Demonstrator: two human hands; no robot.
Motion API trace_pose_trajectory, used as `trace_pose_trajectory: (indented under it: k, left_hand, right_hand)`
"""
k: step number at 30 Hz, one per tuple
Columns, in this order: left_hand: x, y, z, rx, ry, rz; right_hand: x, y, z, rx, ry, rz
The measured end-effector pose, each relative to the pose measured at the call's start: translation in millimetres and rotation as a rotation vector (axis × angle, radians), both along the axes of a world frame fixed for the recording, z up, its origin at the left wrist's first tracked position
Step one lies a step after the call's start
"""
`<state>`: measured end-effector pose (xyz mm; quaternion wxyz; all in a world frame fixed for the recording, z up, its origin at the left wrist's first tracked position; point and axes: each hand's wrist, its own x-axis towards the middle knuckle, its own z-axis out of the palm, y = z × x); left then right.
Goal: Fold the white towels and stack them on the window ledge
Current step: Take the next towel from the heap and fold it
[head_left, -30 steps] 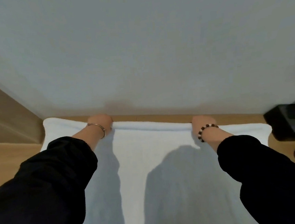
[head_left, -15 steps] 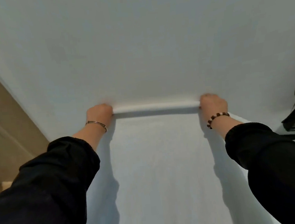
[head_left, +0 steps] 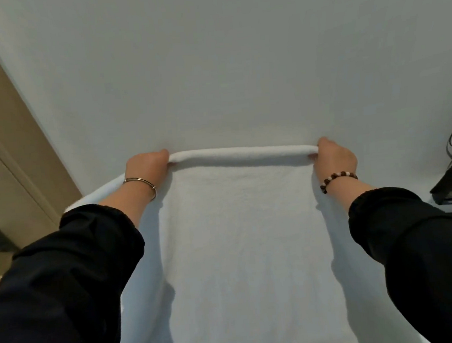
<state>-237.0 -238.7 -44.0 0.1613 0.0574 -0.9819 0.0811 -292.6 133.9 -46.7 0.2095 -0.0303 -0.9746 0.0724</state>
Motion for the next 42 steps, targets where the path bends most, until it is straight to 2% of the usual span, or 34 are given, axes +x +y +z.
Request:
trace_pose_trajectory:
  k: [5, 12, 16, 19, 23, 27, 28, 30, 31, 32, 35, 38, 40, 42]
  left_hand:
    - [-3, -8, 52, 0.061, 0.283, -0.120]
    - [-14, -17, 107, -0.026, 0.445, -0.146]
    - [0, -24, 70, -0.076, 0.523, -0.278]
    - [23, -31, 8, -0.109, 0.489, -0.361]
    - [67, -30, -82, -0.038, 0.365, -0.462]
    - [116, -30, -152, -0.011, 0.092, -0.558]
    - [128, -26, -160, -0.048, -0.041, -0.559]
    - [148, -13, -171, -0.150, -0.434, -0.472]
    - [156, -7, -175, -0.192, -0.621, -0.416]
    - [163, -2, -180, -0.218, -0.750, -0.387]
    - [179, 11, -192, -0.181, -0.966, -0.287]
    - [189, 23, -206, -0.173, -1.047, -0.178]
    - [190, 36, -211, -0.140, -0.998, -0.136]
    - [187, 54, -212, -0.084, -0.873, -0.186]
  right_hand:
    - [-3, -1, 45, -0.075, 0.165, 0.029]
    - [-10, -3, 107, 0.038, 0.354, 0.115]
    - [0, 5, 70, 0.139, 0.361, 0.272]
    - [26, 12, 10, 0.150, 0.333, 0.355]
    - [74, 21, -67, 0.217, 0.191, 0.408]
    - [116, 18, -117, 0.328, -0.208, 0.412]
    - [126, 15, -128, 0.355, -0.266, 0.501]
    - [148, 14, -148, 0.469, -0.291, 0.655]
    - [159, 15, -159, 0.530, -0.396, 0.677]
    - [170, 14, -168, 0.572, -0.491, 0.647]
    - [198, 15, -205, 0.697, -0.811, 0.594]
    - [217, 14, -228, 0.604, -0.890, 0.488]
    - [222, 15, -233, 0.495, -0.853, 0.439]
    - [224, 17, -234, 0.428, -0.835, 0.435]
